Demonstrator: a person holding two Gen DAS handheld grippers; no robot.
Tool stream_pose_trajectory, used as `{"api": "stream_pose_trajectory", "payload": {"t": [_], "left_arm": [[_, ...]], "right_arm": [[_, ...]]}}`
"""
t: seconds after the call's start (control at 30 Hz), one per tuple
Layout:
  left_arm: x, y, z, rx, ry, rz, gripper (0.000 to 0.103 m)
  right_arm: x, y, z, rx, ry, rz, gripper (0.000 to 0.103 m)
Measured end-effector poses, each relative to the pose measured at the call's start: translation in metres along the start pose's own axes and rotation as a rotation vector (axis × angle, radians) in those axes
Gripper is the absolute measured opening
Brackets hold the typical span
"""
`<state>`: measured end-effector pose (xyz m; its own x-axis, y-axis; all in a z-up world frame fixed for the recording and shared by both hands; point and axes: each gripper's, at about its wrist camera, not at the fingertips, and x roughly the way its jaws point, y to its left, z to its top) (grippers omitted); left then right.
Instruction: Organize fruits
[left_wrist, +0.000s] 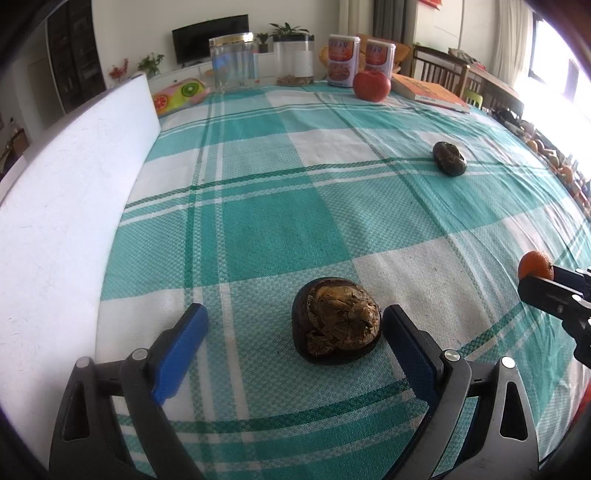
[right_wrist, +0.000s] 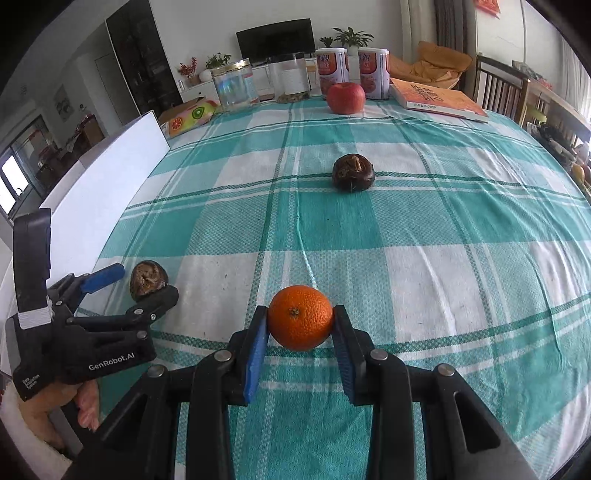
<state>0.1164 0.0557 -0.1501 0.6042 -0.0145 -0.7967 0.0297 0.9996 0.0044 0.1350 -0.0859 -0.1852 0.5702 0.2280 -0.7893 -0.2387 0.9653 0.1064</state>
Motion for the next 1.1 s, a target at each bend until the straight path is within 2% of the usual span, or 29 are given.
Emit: {"api": "stream_pose_trajectory", "payload": {"t": [0.07, 0.17, 0.2, 0.27, 0.47, 0.63, 0.8, 1.1], "left_arm": [[0.000, 0.000, 0.000, 0.000, 0.000, 0.000, 0.097], [0.000, 0.000, 0.000, 0.000, 0.000, 0.000, 0.097], [0.000, 0.000, 0.000, 0.000, 0.000, 0.001, 0.097], [0.000, 0.000, 0.000, 0.000, 0.000, 0.001, 0.097], [0.000, 0.000, 0.000, -0.001, 0.000, 0.000, 0.097], [0.000, 0.000, 0.000, -0.001, 0.000, 0.001, 0.097], [0.000, 0.000, 0.000, -0.001, 0.001, 0.001, 0.097], [-0.001, 0.001, -0.001, -0.005, 0.001, -0.008, 0.097]], "right_arm": [[0.004, -0.003, -0.009, 0.004, -0.011, -0.019, 0.038], [0.007, -0.012, -0.016, 0.031, -0.035, -0.006, 0.049], [0.007, -0.013, -0.018, 0.033, -0.039, -0.017, 0.059], [0.008, -0.013, -0.021, 0.027, -0.060, -0.006, 0.066], [0.016, 0.007, -0.020, -0.072, -0.027, -0.073, 0.082], [0.014, -0.001, -0.021, -0.044, -0.038, -0.035, 0.083], [0.007, -0.014, -0.023, 0.037, -0.069, 0.044, 0.083], [0.005, -0.019, -0.022, 0.068, -0.083, 0.048, 0.083]]}}
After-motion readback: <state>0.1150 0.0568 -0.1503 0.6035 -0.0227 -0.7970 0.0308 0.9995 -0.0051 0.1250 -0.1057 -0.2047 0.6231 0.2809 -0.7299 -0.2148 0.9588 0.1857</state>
